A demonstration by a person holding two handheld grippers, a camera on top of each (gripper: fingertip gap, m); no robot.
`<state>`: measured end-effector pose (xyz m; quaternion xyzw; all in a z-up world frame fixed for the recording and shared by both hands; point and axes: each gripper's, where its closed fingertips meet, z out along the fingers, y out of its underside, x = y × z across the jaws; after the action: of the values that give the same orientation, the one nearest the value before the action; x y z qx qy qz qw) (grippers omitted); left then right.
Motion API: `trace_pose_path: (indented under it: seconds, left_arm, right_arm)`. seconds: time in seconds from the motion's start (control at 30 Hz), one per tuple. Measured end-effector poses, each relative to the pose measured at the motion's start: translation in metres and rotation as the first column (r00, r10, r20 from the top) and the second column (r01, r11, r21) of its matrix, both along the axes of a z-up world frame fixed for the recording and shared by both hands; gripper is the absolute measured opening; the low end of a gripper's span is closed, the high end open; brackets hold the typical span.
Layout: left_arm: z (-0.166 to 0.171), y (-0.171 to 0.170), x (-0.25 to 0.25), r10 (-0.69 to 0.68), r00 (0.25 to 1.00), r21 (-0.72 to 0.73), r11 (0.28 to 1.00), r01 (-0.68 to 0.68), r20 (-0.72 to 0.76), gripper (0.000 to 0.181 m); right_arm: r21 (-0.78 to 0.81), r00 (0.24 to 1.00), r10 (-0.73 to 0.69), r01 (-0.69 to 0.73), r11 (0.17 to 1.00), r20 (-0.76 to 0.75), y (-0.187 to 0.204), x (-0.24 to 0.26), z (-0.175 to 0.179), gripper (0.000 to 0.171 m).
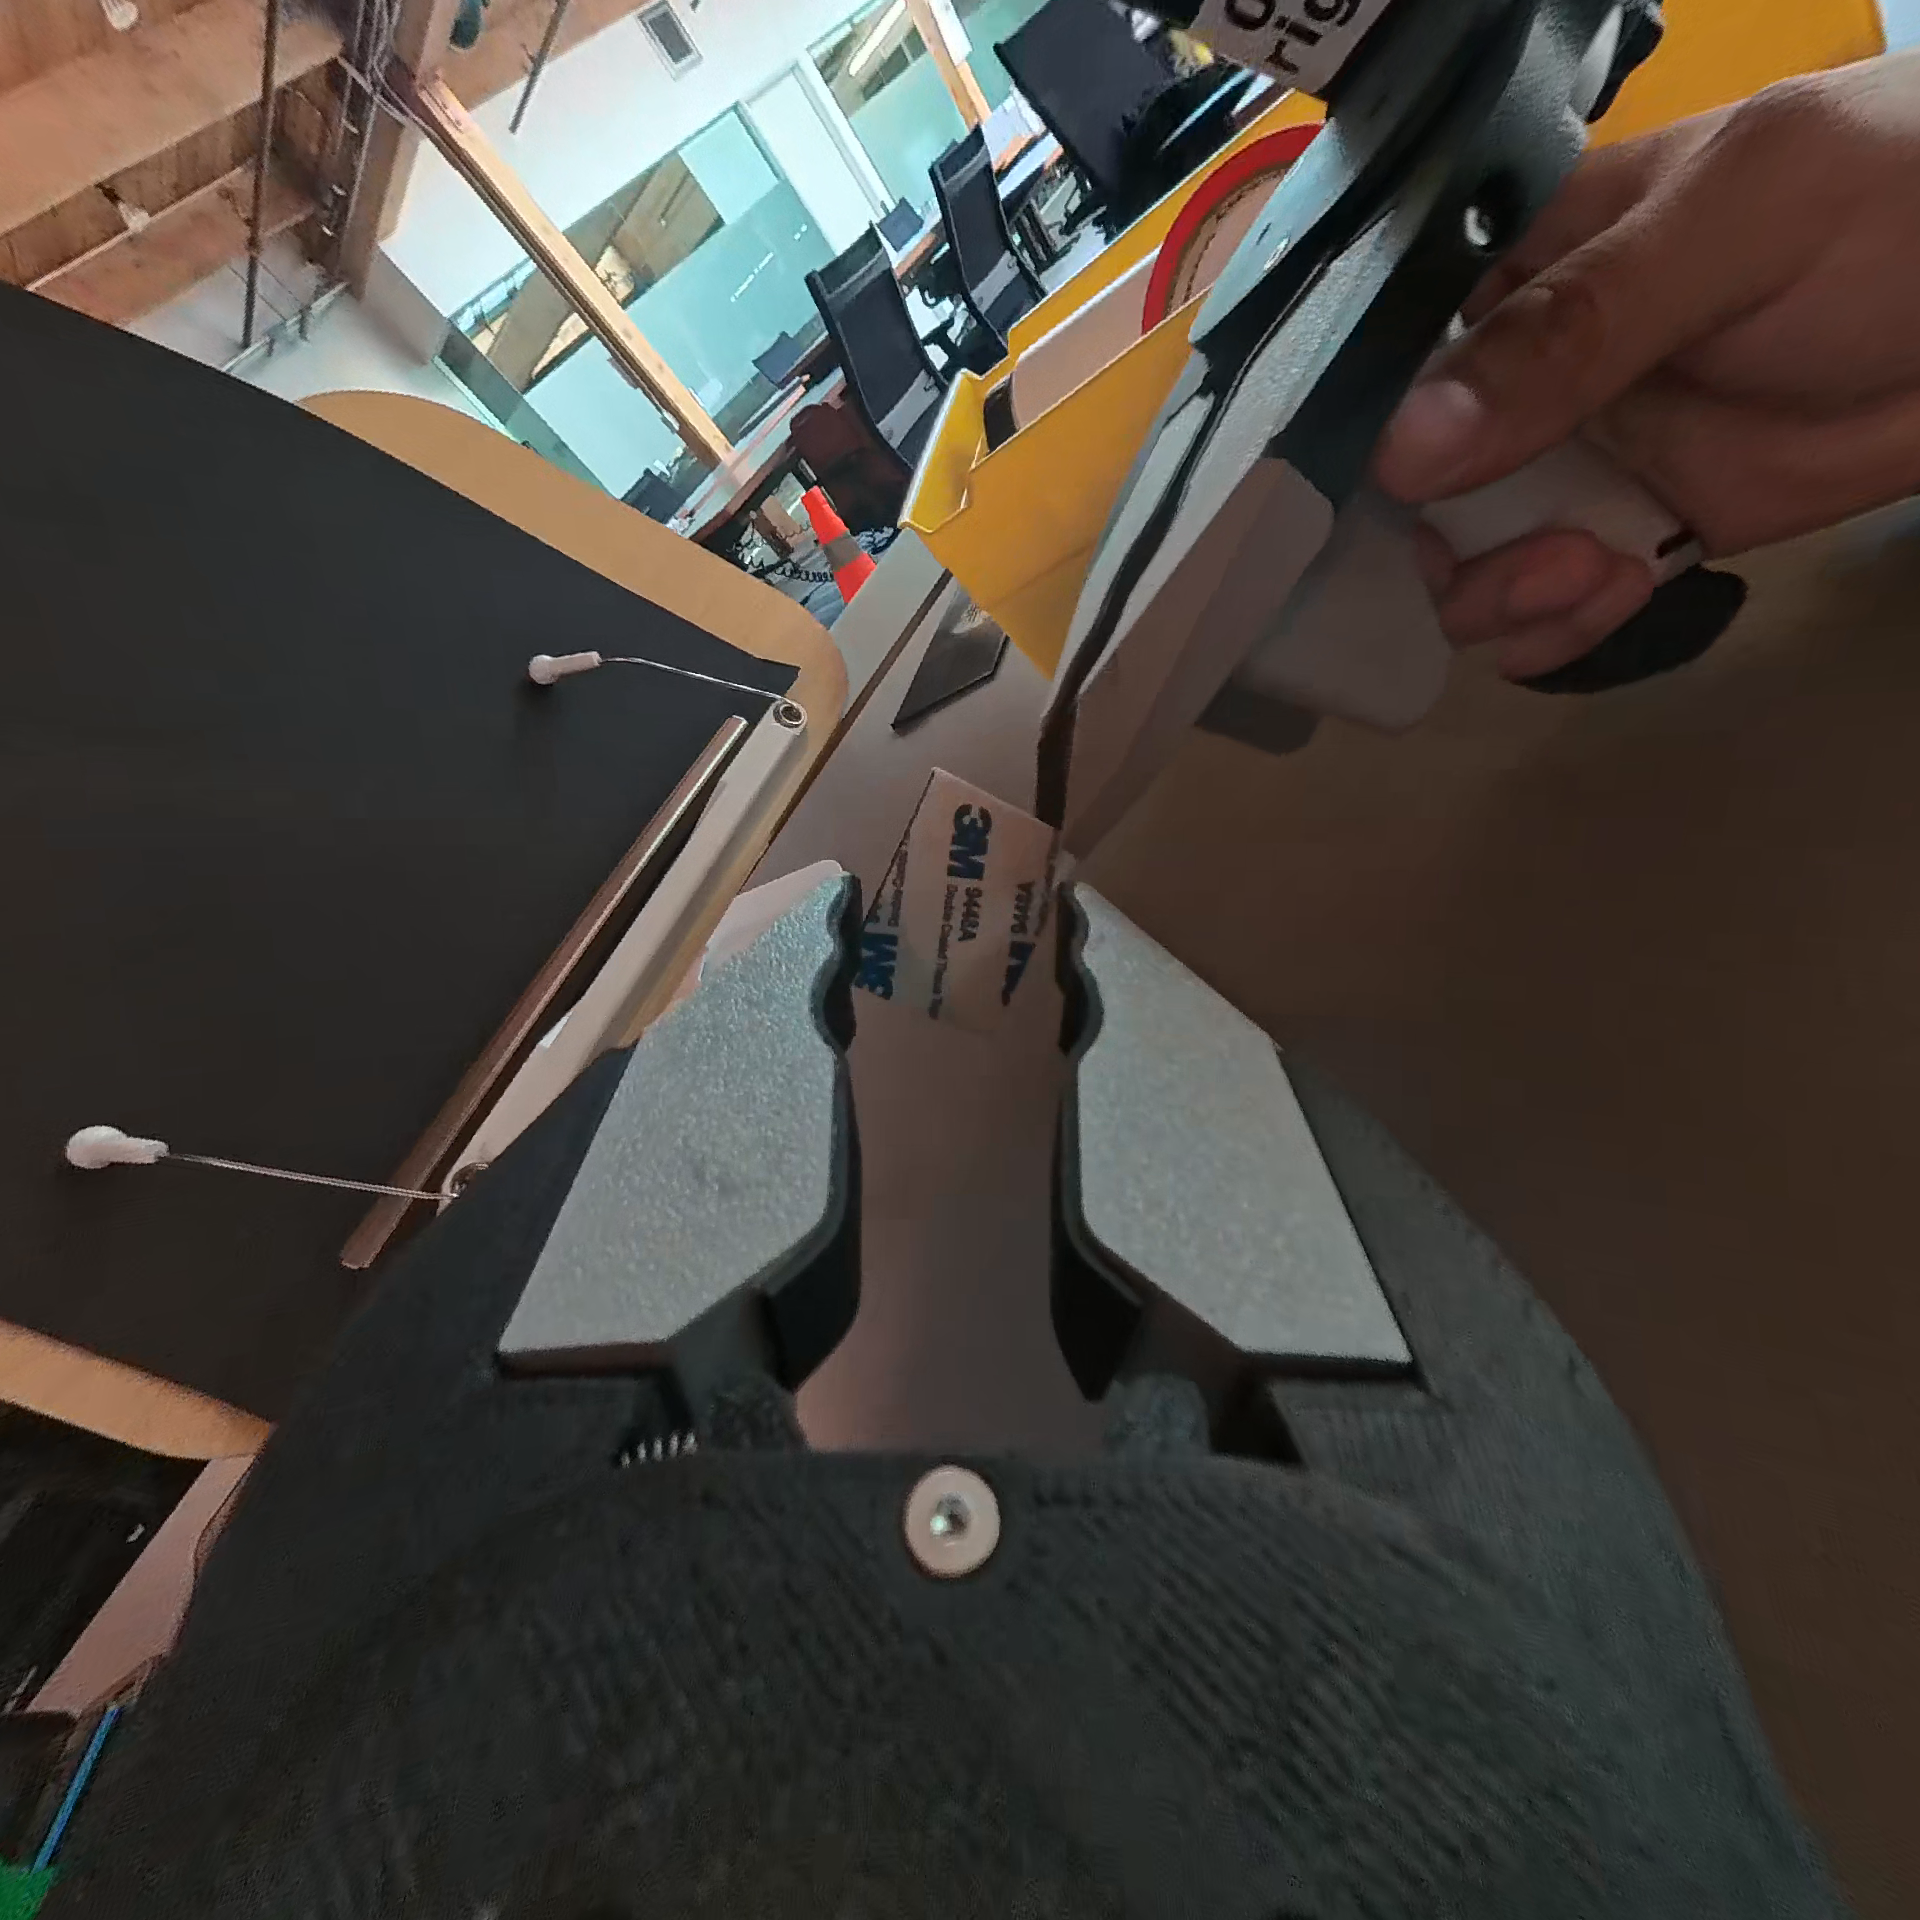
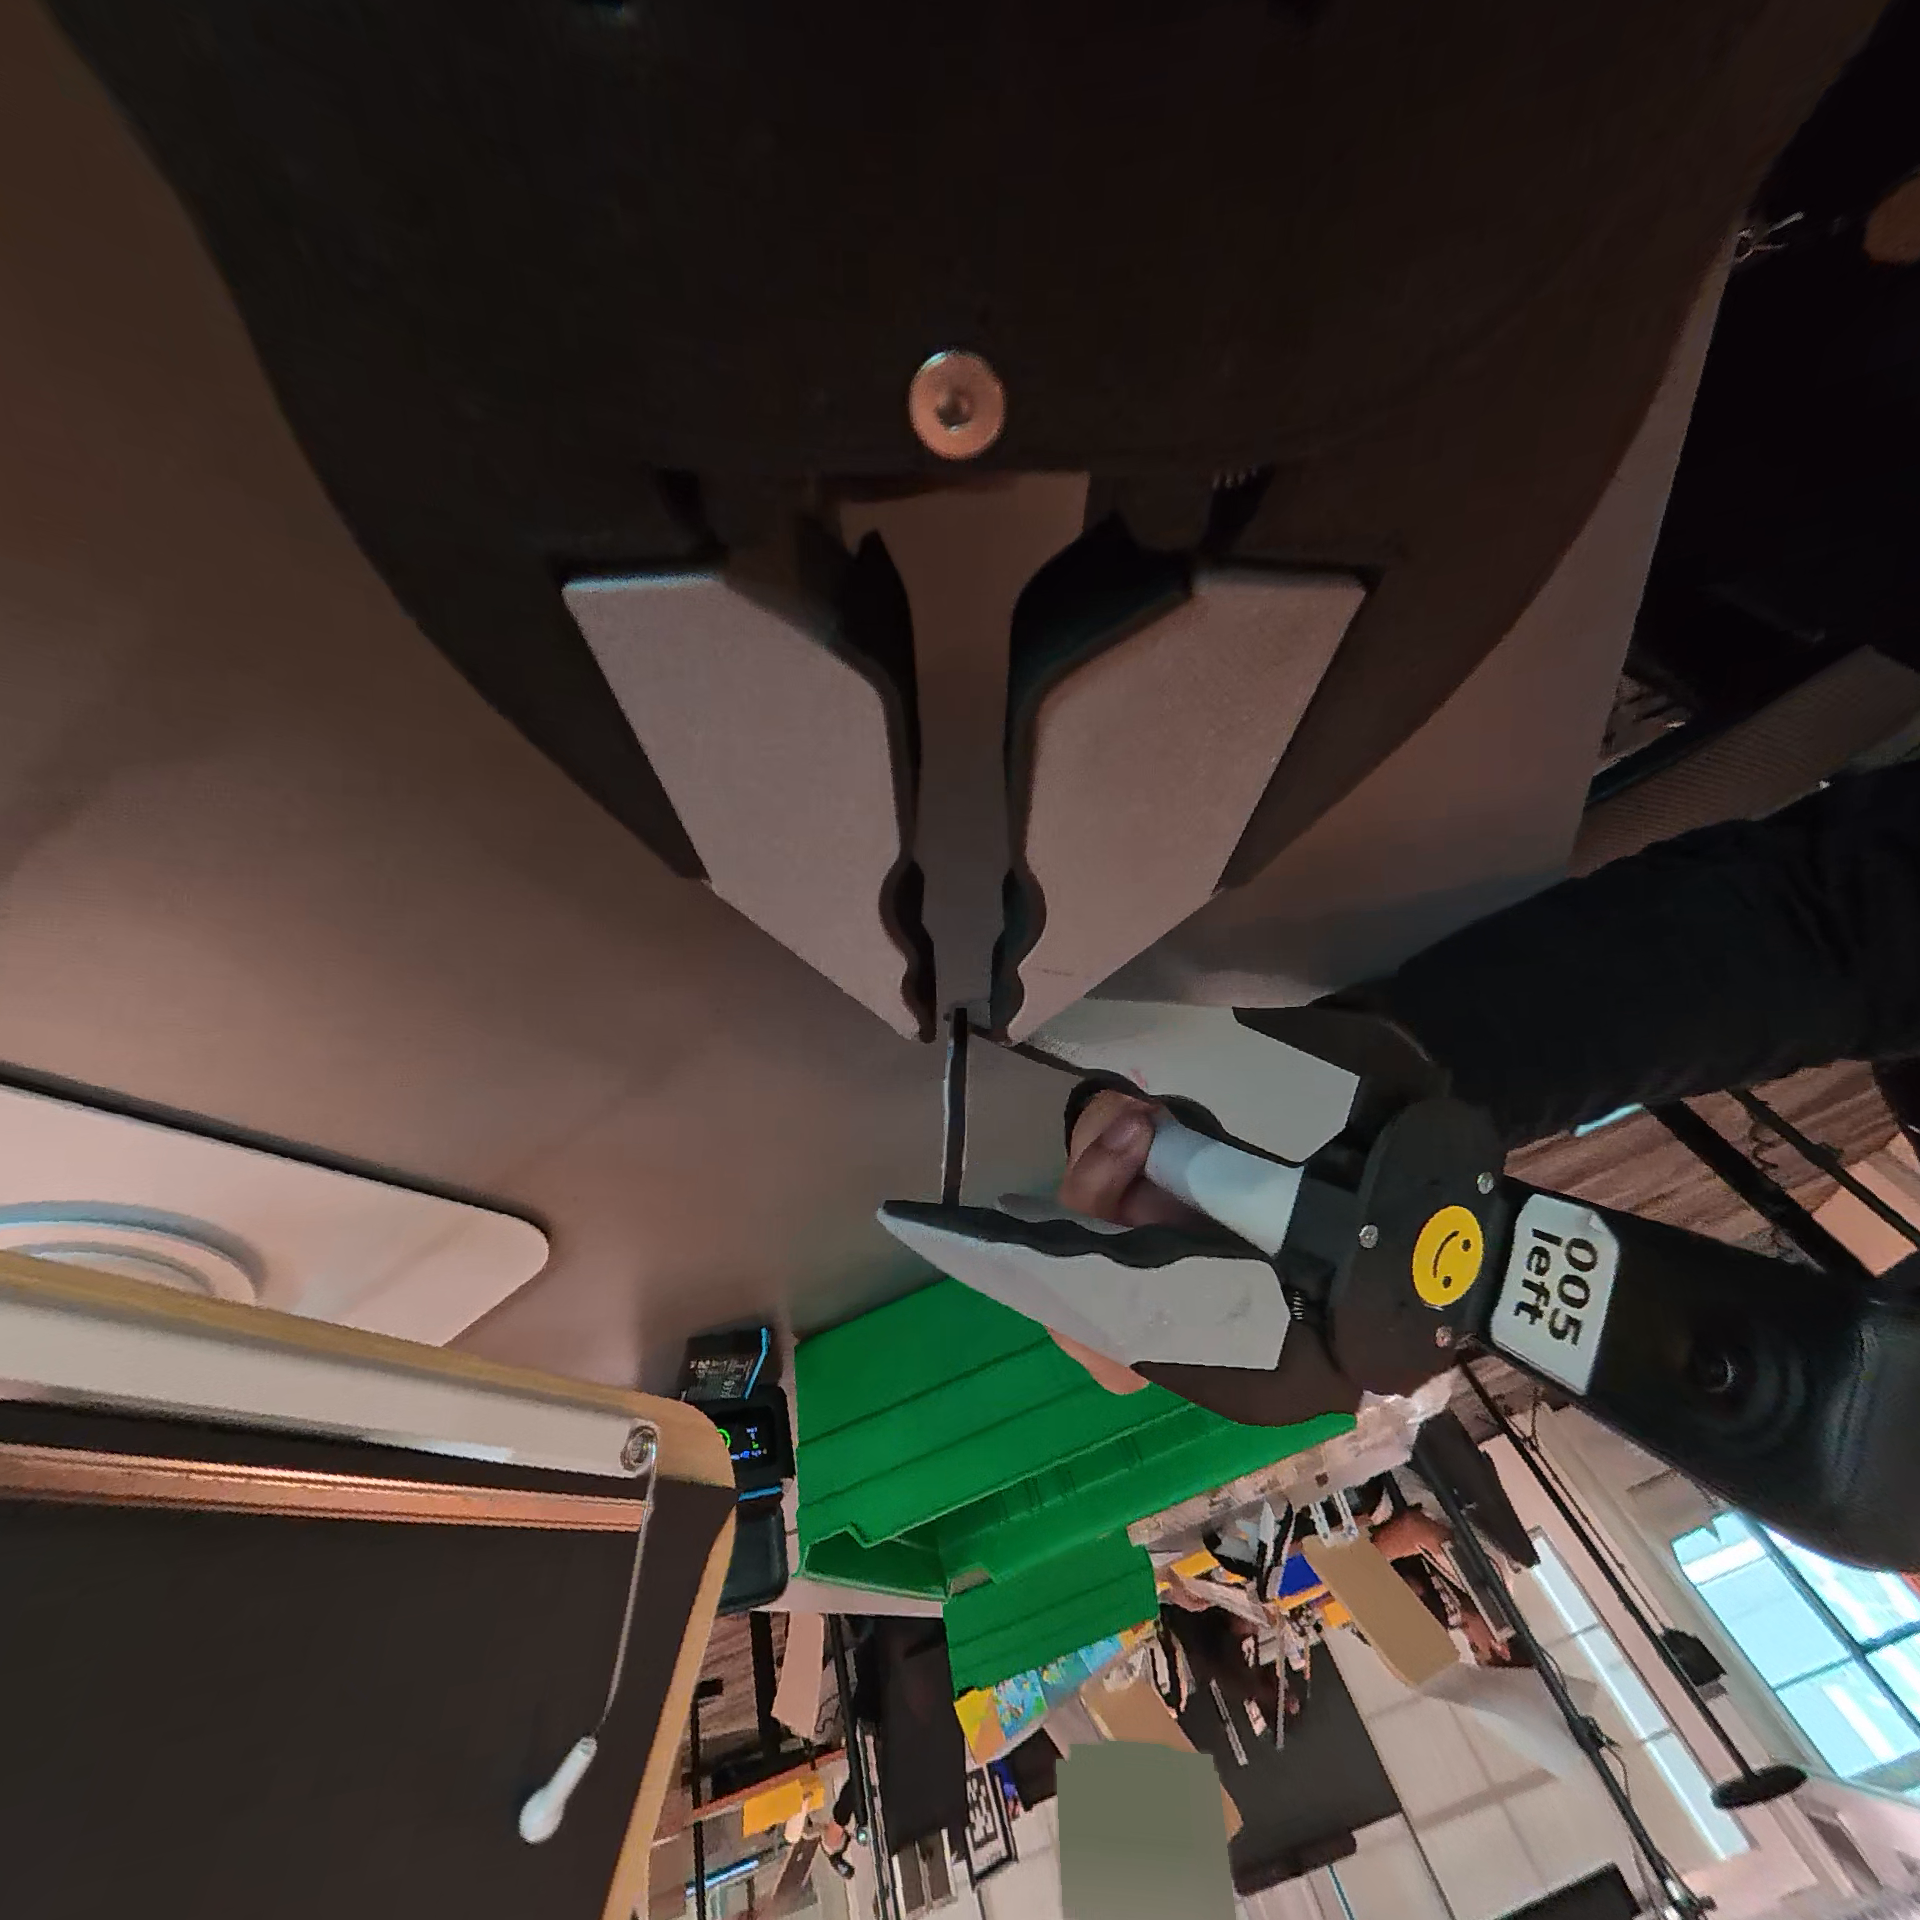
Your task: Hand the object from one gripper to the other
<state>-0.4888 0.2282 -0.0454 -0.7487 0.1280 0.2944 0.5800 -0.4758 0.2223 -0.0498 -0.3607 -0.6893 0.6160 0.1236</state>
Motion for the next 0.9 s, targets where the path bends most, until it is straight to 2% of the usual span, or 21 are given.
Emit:
trace_pose_path:
  seconds: [0.17, 0.3, 0.5, 0.67, 0.8, 0.9]
  left_arm:
    - [-0.004, 0.003, 0.005, -0.023, 0.999, -0.018, 1.000, 0.023, -0.024, 0.035]
    - [-0.006, 0.004, 0.010, -0.046, 0.998, -0.027, 0.999, 0.045, -0.033, 0.035]
    - [-0.006, 0.004, 0.008, -0.033, 0.999, -0.017, 0.999, 0.033, -0.018, 0.034]
    - [-0.006, 0.003, 0.005, -0.024, 0.999, -0.004, 1.000, 0.024, 0.038, 0.025]
    - [-0.005, 0.000, -0.003, -0.018, 0.979, 0.030, 0.999, 0.012, 0.202, 0.021]
    - [-0.008, -0.004, -0.012, 0.010, 0.963, 0.022, 1.000, -0.017, 0.268, 0.020]
  right_arm:
    - [0.025, 1.000, 0.002, -0.002, 1.000, -0.007, -0.003, 0.000, -0.002, 0.008]
    - [0.066, 1.000, -0.001, 0.002, 0.998, -0.014, -0.003, 0.001, -0.004, 0.001]
    - [0.182, 0.994, -0.033, 0.052, 0.982, -0.104, -0.003, -0.001, -0.003, 0.001]
    - [0.254, 0.982, -0.073, 0.116, 0.960, -0.172, 0.003, -0.005, -0.002, 0.000]
    - [0.383, 0.951, -0.106, 0.217, 0.898, -0.290, 0.010, -0.009, 0.000, 0.000]
    - [0.495, 0.903, -0.102, 0.320, 0.808, -0.417, 0.016, -0.010, 0.004, 0.000]
